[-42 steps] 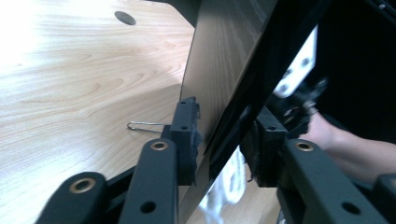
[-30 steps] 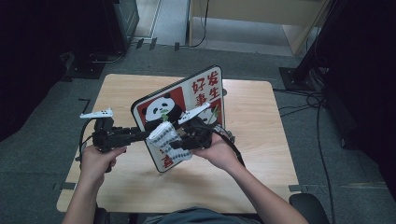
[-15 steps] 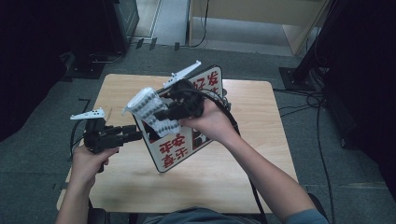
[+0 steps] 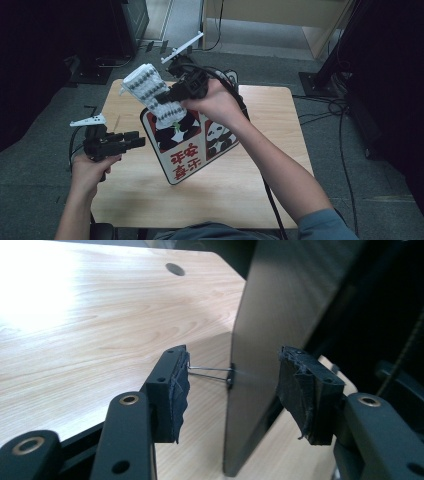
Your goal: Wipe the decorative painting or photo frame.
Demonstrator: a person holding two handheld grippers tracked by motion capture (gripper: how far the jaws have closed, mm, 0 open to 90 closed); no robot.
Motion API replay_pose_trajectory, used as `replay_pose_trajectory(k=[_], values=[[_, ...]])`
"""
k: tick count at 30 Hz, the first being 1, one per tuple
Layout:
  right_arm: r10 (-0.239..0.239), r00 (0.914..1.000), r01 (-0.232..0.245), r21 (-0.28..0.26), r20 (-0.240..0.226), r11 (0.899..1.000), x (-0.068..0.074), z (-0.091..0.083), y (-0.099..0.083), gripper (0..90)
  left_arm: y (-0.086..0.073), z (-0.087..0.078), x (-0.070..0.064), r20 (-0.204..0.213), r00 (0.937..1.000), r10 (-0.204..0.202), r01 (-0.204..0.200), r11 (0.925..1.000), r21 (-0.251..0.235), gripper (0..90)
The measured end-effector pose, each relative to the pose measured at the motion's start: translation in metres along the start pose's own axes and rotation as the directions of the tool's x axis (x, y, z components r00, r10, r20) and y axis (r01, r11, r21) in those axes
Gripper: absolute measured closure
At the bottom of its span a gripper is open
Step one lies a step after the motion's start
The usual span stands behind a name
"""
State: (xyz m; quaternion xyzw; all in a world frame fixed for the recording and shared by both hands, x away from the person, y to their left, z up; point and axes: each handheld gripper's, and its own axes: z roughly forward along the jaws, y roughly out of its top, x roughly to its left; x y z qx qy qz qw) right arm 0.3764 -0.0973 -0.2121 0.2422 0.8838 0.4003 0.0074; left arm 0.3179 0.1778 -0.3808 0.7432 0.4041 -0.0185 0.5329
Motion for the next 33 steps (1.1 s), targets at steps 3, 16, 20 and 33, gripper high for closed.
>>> replay_pose_trajectory(k=[3,16,20,33], values=[[0.003,1.0000,-0.003,0.008,0.006,1.000,-0.002,0.003,0.002,78.9,-0.001,0.006,0.005,-0.001,1.0000,-0.008,0.008,1.0000,0.006,47.0],[-0.023,0.9992,0.024,-0.012,0.033,1.000,0.004,0.017,0.004,72.8,0.000,0.016,0.002,0.028,0.9995,0.017,-0.018,0.9997,0.016,47.6],[-0.019,0.9992,0.021,-0.041,0.034,0.999,0.004,0.020,0.001,68.5,0.000,0.016,0.002,0.029,0.9994,0.020,-0.021,0.9996,0.017,48.0],[-0.052,0.9983,0.054,-0.095,0.028,0.994,0.012,0.018,-0.012,80.9,0.000,0.021,0.001,0.021,0.9997,0.015,-0.016,0.9997,0.017,47.2]])
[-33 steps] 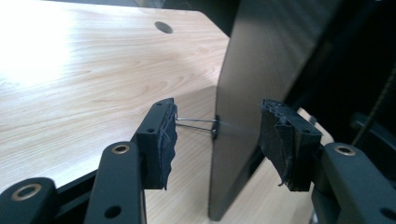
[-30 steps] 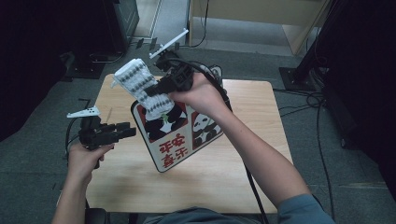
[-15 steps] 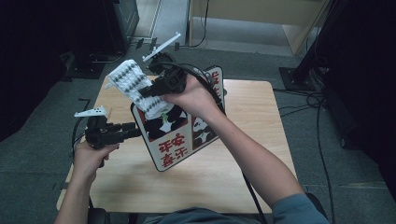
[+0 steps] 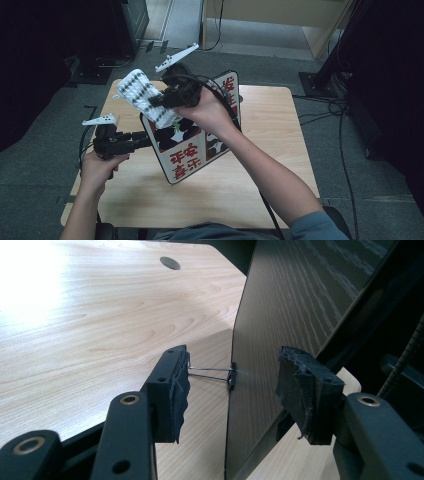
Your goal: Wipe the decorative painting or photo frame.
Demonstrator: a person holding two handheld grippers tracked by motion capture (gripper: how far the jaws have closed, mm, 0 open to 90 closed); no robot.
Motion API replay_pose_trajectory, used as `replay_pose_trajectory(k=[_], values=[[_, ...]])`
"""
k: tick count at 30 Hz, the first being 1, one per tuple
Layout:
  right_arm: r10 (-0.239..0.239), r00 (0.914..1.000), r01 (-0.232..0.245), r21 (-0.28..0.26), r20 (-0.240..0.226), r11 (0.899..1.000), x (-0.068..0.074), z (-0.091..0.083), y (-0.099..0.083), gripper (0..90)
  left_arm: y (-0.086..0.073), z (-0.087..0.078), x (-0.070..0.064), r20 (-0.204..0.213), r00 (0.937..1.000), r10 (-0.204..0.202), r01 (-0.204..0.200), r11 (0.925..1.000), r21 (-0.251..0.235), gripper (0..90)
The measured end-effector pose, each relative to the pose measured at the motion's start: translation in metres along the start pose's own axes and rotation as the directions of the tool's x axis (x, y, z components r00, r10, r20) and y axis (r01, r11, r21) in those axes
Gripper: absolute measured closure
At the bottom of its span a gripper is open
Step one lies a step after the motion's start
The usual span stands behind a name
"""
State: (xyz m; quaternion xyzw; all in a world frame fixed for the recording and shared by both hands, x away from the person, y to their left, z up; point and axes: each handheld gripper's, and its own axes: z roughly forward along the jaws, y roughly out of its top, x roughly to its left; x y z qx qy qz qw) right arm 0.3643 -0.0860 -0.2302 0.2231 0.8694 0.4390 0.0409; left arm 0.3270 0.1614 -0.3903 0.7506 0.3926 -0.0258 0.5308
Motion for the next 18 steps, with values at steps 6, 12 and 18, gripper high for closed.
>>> replay_pose_trajectory(k=[6,12,18], values=[[0.001,0.9999,-0.001,-0.007,-0.014,1.000,0.002,-0.001,-0.010,80.2,0.000,0.001,0.000,-0.001,1.0000,-0.005,0.005,1.0000,-0.006,47.1],[0.010,0.9995,-0.009,0.019,-0.031,1.000,0.003,0.000,-0.022,80.3,0.000,0.000,0.000,-0.002,1.0000,0.004,-0.004,1.0000,-0.008,48.6],[0.009,0.9994,-0.008,0.037,-0.033,0.999,0.004,0.003,-0.029,80.2,0.000,0.000,0.000,0.002,1.0000,0.005,-0.005,0.9999,-0.010,49.1]])
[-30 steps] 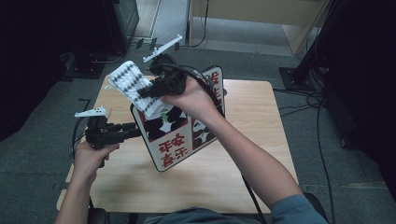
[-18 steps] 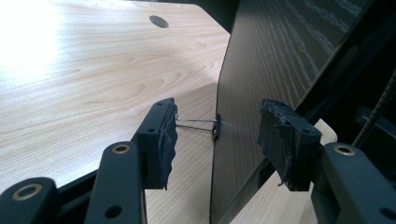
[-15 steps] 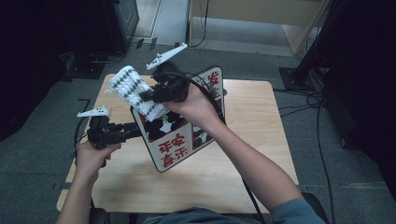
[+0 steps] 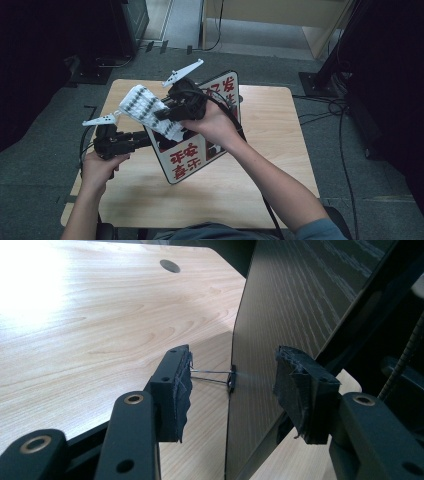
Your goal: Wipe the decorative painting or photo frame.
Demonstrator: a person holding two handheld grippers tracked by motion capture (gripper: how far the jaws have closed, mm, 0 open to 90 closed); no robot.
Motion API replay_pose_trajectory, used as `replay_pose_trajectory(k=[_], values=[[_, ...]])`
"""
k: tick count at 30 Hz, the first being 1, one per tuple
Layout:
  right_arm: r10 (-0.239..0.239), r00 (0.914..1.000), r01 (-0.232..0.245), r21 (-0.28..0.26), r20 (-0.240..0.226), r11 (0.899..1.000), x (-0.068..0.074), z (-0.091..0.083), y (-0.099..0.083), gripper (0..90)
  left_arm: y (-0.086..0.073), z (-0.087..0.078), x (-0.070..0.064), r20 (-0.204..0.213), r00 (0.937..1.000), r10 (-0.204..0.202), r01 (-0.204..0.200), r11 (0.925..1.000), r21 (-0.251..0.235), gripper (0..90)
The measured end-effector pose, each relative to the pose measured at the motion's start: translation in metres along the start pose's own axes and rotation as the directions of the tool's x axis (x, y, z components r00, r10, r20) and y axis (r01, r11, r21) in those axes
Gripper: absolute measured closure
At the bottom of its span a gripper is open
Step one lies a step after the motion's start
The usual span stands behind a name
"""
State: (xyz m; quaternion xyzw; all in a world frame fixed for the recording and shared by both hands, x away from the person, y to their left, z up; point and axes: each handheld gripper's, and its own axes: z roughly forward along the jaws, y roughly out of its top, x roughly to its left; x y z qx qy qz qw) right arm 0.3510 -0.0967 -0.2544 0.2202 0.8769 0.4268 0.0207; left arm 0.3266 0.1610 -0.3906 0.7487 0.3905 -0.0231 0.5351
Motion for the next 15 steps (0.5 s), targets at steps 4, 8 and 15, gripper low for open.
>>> replay_pose_trajectory(k=[4,8,15], values=[[0.012,0.9999,-0.012,0.001,-0.005,1.000,0.000,0.001,-0.005,80.3,0.000,0.000,0.000,0.001,1.0000,-0.003,0.003,1.0000,-0.002,49.0],[0.013,0.9999,-0.013,0.006,-0.008,1.000,-0.001,0.002,-0.011,80.2,-0.001,0.000,0.000,0.004,1.0000,-0.007,0.007,1.0000,-0.002,48.7],[0.022,0.9995,-0.022,0.022,-0.021,1.000,-0.002,0.006,-0.023,80.1,-0.001,-0.001,0.001,0.009,0.9999,-0.009,0.009,1.0000,0.000,48.4]])
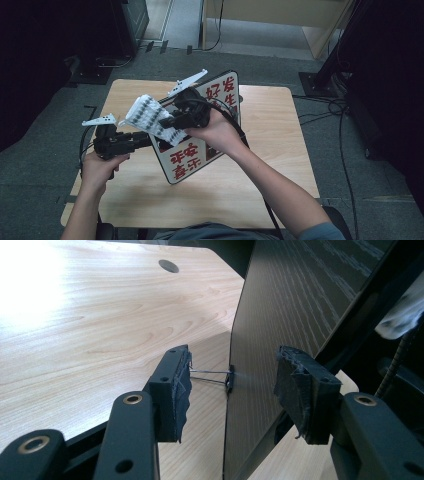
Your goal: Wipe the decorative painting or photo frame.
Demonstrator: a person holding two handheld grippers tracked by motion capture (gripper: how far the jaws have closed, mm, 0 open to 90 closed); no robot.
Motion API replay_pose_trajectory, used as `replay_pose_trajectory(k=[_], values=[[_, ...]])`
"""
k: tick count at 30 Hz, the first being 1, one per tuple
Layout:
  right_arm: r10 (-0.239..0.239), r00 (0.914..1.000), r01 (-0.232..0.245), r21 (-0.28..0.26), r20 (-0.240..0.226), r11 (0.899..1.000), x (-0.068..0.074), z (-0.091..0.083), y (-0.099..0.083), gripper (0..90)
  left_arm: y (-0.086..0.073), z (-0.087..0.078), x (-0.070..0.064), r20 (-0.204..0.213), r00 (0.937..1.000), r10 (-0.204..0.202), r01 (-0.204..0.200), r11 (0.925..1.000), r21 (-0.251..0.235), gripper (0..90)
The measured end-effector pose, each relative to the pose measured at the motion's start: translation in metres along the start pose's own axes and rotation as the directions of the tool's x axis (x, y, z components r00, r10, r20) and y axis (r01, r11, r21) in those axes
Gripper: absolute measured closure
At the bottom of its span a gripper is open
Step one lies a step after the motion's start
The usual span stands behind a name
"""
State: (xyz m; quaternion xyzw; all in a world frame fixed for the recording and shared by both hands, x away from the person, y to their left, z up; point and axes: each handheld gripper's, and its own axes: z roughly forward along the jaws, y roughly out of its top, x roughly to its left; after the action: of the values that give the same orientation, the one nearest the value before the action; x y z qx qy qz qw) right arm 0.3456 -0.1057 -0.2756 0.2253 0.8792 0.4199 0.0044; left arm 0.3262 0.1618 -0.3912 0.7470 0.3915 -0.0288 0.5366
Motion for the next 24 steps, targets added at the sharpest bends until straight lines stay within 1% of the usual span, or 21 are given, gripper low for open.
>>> replay_pose_trajectory(k=[3,5,7,14,16,21,24], values=[[0.008,1.0000,-0.008,0.015,0.000,1.000,-0.001,0.004,-0.006,80.0,0.000,0.000,0.000,0.002,1.0000,-0.002,0.002,1.0000,-0.002,48.4],[0.007,1.0000,-0.007,0.019,-0.001,1.000,-0.001,0.005,-0.007,80.1,0.000,0.000,0.000,0.002,1.0000,-0.002,0.002,1.0000,-0.002,48.4],[0.004,1.0000,-0.004,0.034,0.004,0.999,-0.001,0.008,-0.010,80.0,0.000,0.000,0.000,0.002,1.0000,-0.001,0.001,1.0000,-0.002,48.4],[0.008,0.9999,-0.009,0.047,0.006,0.999,-0.002,0.014,-0.017,80.1,-0.001,0.000,0.000,0.002,1.0000,0.000,0.000,1.0000,-0.001,48.6],[0.017,0.9998,-0.017,0.054,0.006,0.998,-0.003,0.016,-0.020,80.1,-0.001,0.000,0.000,0.002,1.0000,0.000,0.000,1.0000,-0.001,48.6],[0.018,0.9998,-0.018,0.055,0.005,0.998,-0.003,0.018,-0.024,80.0,-0.002,0.001,0.000,0.003,1.0000,-0.004,0.004,1.0000,-0.002,48.6],[0.019,0.9997,-0.020,0.048,0.013,0.999,-0.002,0.019,-0.027,80.1,-0.002,0.001,0.000,0.002,1.0000,-0.005,0.005,1.0000,-0.003,48.7]])
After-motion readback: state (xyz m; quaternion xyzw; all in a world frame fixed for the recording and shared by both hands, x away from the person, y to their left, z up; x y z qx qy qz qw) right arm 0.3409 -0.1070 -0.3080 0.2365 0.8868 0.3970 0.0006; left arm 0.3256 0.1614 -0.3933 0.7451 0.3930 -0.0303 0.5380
